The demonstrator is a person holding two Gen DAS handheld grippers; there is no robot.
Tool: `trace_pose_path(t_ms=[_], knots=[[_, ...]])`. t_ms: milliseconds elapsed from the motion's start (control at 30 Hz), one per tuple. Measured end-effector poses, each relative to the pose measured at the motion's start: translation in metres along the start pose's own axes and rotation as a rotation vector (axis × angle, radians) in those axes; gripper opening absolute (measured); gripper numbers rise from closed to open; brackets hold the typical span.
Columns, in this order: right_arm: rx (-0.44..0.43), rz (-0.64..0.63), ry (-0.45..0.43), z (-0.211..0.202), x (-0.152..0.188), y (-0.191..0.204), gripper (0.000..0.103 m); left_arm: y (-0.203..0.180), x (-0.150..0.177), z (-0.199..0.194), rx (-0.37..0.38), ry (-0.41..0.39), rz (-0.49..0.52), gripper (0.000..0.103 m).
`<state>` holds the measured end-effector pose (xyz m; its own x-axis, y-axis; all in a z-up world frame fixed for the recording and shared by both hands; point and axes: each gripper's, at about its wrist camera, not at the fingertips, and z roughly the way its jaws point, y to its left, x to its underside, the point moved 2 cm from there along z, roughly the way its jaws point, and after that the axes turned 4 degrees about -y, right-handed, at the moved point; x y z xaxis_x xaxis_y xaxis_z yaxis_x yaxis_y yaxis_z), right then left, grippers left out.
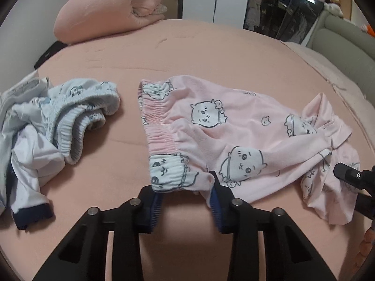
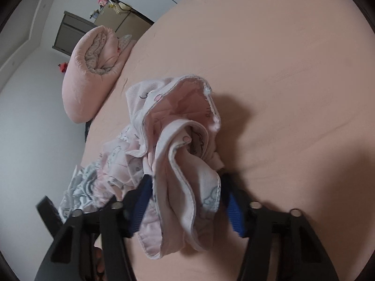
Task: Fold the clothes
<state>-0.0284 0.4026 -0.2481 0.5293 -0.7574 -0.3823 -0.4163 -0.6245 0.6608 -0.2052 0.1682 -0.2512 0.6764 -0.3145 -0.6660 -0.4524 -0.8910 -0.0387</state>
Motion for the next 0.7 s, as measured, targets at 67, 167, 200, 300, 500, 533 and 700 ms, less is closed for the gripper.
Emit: trace_pose_path(t_ms=[67, 167, 200, 300, 500, 533, 700], knots=[[-0.001, -0.005, -0.014, 0.001, 0.002, -0.002, 0.039, 0.000, -0.002, 0.003, -0.003, -0.008, 0.011, 0.025], [0.006, 0.001, -0.026, 0.002, -0.001, -0.001, 0.036, -0.002, -0.006, 0.001, -0.018, -0.027, 0.018, 0.021], [0.009, 0.002, -0.028, 0.002, -0.002, 0.001, 0.032, -0.001, -0.008, 0.001, -0.021, -0.028, 0.016, 0.021], [0.014, -0.010, -0.029, 0.005, -0.003, 0.012, 0.019, 0.002, -0.013, 0.002, -0.030, -0.032, 0.011, 0.020], [0.178, -0.272, -0.093, -0.014, 0.001, 0.050, 0.010, 0.008, -0.015, -0.004, -0.085, -0.040, -0.019, 0.020], [0.214, -0.309, -0.103, -0.019, 0.002, 0.052, 0.010, 0.014, -0.014, -0.007, -0.095, -0.036, -0.031, 0.020], [0.377, -0.425, -0.127, -0.040, 0.004, 0.049, 0.008, 0.032, -0.007, -0.036, -0.058, -0.034, -0.114, 0.015]])
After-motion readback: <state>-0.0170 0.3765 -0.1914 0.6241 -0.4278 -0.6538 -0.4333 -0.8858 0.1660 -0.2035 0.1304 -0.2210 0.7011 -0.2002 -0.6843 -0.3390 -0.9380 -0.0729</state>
